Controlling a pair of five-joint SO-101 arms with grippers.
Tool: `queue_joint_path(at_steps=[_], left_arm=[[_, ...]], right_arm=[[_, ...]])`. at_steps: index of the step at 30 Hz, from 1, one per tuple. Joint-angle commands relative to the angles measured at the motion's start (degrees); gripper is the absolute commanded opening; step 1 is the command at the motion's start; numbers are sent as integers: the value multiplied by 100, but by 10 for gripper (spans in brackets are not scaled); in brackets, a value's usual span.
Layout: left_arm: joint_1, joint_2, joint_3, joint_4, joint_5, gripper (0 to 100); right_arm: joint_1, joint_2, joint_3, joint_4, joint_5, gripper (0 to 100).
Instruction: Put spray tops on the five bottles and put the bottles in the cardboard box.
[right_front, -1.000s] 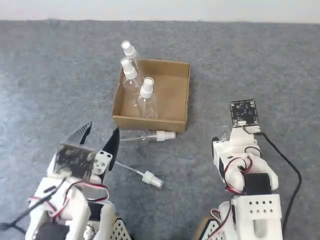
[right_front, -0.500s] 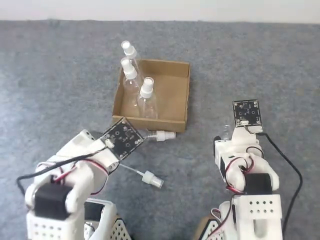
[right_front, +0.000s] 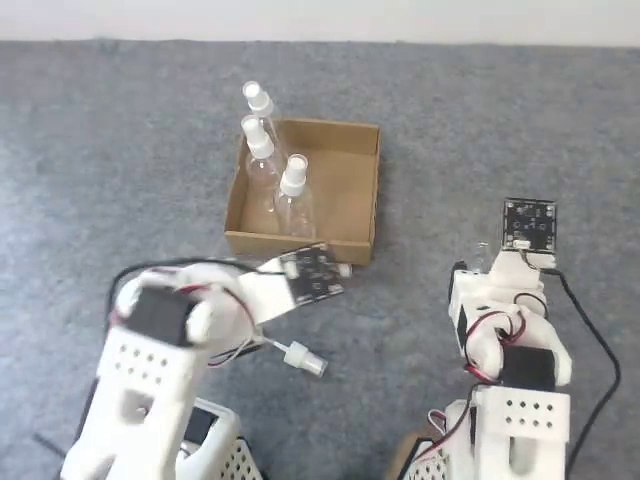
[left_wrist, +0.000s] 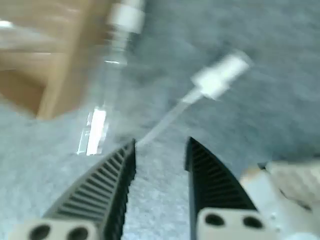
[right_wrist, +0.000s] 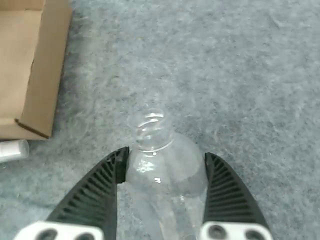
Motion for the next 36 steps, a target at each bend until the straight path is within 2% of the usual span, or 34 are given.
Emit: queue_joint_path(at_steps=[1, 9, 22, 36], left_arm=[[457, 756, -365, 105, -466, 148], [1178, 1468, -365, 105, -686, 179], [2207, 2892, -356, 70, -853, 150], [2259, 3789, -303, -985, -835, 152]], right_arm=[[312, -163, -44, -145, -105, 91], [593, -163, -62, -224, -114, 91], [716, -163, -132, -215, -246, 91], [690, -163, -132, -215, -220, 91]])
